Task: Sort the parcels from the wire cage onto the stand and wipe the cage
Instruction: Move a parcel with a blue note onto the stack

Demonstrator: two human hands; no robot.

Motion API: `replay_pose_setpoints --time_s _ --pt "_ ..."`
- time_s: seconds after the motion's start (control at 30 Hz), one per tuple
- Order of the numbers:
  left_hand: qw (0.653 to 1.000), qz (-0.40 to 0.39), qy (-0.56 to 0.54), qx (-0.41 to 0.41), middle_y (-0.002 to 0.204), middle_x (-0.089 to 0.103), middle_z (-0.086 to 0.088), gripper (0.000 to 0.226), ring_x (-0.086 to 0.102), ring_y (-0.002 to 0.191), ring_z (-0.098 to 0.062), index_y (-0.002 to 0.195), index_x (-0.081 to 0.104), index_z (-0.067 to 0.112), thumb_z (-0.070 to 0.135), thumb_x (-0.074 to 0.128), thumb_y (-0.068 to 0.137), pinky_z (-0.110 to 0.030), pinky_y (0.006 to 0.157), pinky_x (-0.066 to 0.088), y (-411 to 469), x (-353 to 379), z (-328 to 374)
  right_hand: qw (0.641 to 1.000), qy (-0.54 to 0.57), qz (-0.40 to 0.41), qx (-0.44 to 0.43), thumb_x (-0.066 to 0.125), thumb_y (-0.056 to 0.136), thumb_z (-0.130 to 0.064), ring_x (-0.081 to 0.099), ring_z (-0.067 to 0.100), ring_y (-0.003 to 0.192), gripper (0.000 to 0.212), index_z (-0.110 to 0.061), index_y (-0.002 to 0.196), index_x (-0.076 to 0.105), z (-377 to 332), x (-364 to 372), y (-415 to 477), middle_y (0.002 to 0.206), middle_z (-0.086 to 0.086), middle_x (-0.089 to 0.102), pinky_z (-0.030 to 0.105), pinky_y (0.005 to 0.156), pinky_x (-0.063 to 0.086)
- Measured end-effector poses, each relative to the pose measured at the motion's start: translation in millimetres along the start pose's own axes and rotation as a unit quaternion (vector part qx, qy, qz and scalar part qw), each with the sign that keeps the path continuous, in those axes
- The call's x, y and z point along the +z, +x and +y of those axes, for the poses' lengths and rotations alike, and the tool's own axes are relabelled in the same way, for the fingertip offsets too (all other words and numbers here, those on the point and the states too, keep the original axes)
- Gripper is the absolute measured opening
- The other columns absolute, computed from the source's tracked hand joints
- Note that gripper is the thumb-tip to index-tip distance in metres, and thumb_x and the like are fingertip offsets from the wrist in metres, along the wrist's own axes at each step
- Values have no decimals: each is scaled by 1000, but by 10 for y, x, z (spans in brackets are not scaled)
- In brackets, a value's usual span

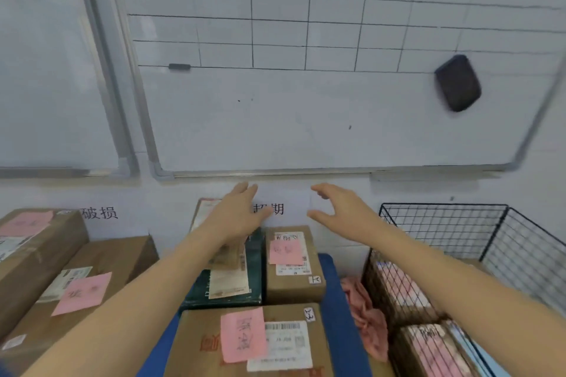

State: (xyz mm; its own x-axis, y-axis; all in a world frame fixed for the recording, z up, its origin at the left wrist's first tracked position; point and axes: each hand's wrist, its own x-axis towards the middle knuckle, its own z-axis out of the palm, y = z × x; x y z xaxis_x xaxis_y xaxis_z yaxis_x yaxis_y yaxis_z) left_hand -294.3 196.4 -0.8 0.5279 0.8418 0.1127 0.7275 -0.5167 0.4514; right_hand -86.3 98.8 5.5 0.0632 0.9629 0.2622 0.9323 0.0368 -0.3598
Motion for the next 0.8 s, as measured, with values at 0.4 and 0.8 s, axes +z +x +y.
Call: replay_pose_setpoints --time_s 0.4,0.8 --pt "982 -49 -123 135 157 23 -2 63 24 143 -15 149 27 14 40 49 96 -27 117 16 -97 1098 2183 990 -63 19 121 58 93 -39 49 16 126 57 -14 142 41 1861 -863 -1535 142 4 50 31 105 39" --pt "971 -225 -25 77 154 25 0 71 28 141 -23 150 23 22 40 58 91 -37 112 28 -397 2917 3405 971 -21 -198 133 55 90 -38 53 26 121 53 -19 138 41 3323 -389 -2657 132 3 54 42 98 45"
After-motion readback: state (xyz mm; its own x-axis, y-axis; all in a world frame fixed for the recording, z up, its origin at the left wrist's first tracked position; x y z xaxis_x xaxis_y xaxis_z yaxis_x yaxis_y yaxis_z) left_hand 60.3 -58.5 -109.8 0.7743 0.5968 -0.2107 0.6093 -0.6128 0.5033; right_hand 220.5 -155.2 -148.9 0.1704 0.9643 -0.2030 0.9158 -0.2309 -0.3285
